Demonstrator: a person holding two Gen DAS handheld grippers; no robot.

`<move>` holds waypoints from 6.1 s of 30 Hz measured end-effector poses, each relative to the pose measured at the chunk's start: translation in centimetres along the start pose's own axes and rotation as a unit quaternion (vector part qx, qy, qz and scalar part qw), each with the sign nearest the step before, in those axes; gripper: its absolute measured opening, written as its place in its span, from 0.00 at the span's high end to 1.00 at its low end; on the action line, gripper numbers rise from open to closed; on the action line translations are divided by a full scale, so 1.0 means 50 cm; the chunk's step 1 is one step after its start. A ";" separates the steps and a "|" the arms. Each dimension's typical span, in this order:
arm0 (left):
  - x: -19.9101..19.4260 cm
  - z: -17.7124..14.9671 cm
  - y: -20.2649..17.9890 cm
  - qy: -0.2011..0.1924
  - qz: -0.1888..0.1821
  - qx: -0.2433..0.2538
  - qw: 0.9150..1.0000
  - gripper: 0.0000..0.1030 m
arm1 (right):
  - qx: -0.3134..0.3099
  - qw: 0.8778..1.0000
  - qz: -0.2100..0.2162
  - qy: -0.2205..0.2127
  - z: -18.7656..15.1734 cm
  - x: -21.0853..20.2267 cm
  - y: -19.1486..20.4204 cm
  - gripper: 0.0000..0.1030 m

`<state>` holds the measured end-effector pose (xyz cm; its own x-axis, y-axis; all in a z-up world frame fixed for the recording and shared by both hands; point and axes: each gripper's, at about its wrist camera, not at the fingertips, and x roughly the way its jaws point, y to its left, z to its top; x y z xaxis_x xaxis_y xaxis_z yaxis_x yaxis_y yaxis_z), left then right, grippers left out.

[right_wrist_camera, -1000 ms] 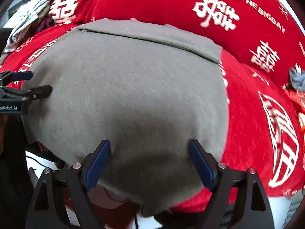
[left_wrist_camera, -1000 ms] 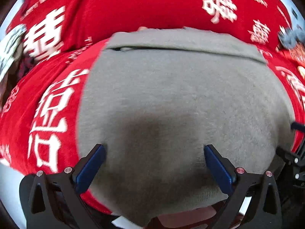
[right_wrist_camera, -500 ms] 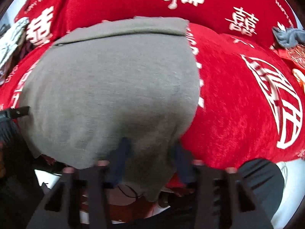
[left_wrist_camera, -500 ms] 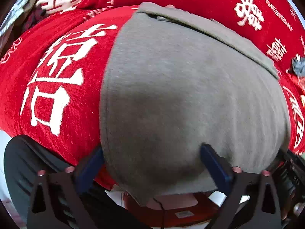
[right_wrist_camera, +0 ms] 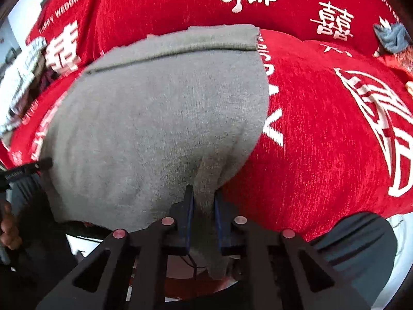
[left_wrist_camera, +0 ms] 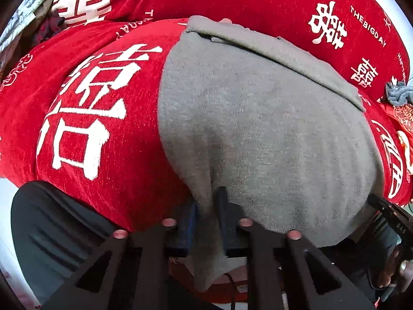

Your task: Fold small clothes

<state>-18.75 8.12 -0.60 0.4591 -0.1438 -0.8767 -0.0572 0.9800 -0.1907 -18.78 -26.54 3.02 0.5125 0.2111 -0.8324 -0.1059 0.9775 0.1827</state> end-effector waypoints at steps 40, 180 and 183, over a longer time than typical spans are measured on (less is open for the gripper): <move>0.030 0.180 -0.012 -0.019 -0.107 -0.011 0.994 0.49 | 0.055 0.991 0.113 -0.049 0.158 0.031 -0.055 0.51; 0.163 0.512 -0.011 -0.016 -0.138 -0.089 0.986 0.01 | 0.158 0.982 0.095 -0.037 0.456 0.196 -0.128 0.40; 0.172 0.503 -0.034 -0.011 -0.132 -0.083 0.988 0.01 | 0.152 0.983 0.095 -0.032 0.453 0.203 -0.114 0.40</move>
<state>7.62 8.69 3.28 0.4963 -0.3860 -0.7776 -0.0770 0.8726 -0.4823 6.33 -30.07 5.38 0.5618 0.3800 -0.7349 0.0495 0.8712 0.4883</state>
